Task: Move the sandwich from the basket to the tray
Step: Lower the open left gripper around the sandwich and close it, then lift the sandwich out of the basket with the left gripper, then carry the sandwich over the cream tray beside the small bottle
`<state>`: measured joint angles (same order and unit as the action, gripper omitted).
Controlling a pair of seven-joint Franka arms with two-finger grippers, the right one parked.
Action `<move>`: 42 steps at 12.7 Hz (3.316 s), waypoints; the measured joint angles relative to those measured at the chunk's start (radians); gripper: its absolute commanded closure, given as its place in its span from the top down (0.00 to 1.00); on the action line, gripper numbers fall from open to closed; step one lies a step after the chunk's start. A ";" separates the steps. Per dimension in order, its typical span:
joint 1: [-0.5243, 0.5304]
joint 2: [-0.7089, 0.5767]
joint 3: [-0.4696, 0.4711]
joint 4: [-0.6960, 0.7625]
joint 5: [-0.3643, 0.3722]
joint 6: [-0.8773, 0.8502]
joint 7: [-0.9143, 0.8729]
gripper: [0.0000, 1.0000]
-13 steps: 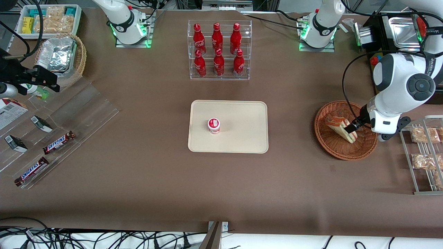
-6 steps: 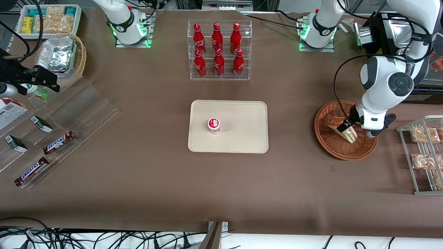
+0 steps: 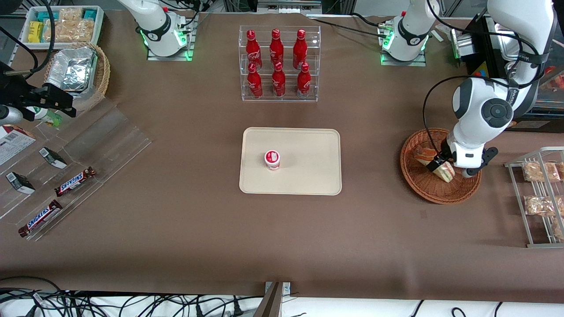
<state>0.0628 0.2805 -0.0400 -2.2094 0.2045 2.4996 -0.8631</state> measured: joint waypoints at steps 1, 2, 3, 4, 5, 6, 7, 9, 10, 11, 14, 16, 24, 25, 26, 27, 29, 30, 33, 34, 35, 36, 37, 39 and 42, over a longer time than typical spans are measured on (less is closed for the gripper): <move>0.000 0.011 -0.001 0.000 0.017 0.007 -0.015 1.00; 0.000 0.021 -0.001 0.000 0.027 0.011 -0.024 1.00; -0.001 0.028 -0.002 0.000 0.031 0.013 -0.030 0.90; -0.001 0.031 -0.002 0.000 0.031 0.014 -0.032 0.59; -0.001 0.033 -0.002 0.000 0.031 0.014 -0.032 0.34; -0.002 0.033 -0.002 0.000 0.032 0.014 -0.032 0.12; -0.003 0.033 -0.002 -0.001 0.034 0.014 -0.032 0.00; -0.006 0.033 -0.003 -0.005 0.061 0.014 -0.032 0.00; -0.006 0.033 -0.003 -0.006 0.068 0.014 -0.032 0.00; -0.006 0.033 -0.003 -0.006 0.070 0.013 -0.031 0.00; -0.006 0.014 -0.003 0.006 0.071 -0.034 -0.009 0.00; -0.006 -0.026 -0.005 0.045 0.071 -0.138 0.033 0.00; -0.013 -0.104 -0.019 0.403 -0.121 -0.630 0.366 0.00; -0.014 -0.104 -0.020 0.448 -0.137 -0.678 0.404 0.00; -0.015 -0.104 -0.024 0.484 -0.146 -0.711 0.439 0.00; -0.016 -0.104 -0.035 0.506 -0.150 -0.733 0.477 0.00; -0.018 -0.104 -0.070 0.522 -0.162 -0.747 0.552 0.00; -0.020 -0.104 -0.088 0.525 -0.177 -0.748 0.597 0.00; -0.022 -0.113 -0.158 0.537 -0.195 -0.749 0.706 0.00; -0.022 -0.119 -0.190 0.538 -0.211 -0.750 0.716 0.00; -0.024 -0.123 -0.222 0.538 -0.232 -0.751 0.718 0.00; -0.026 -0.125 -0.250 0.538 -0.256 -0.751 0.719 0.00; -0.027 -0.124 -0.279 0.537 -0.274 -0.751 0.721 0.00; -0.028 -0.121 -0.337 0.536 -0.288 -0.746 0.722 0.00; -0.029 -0.098 -0.406 0.531 -0.289 -0.706 0.692 0.00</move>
<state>0.0336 0.1823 -0.4461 -1.6785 -0.0843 1.7931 -0.1716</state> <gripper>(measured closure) 0.815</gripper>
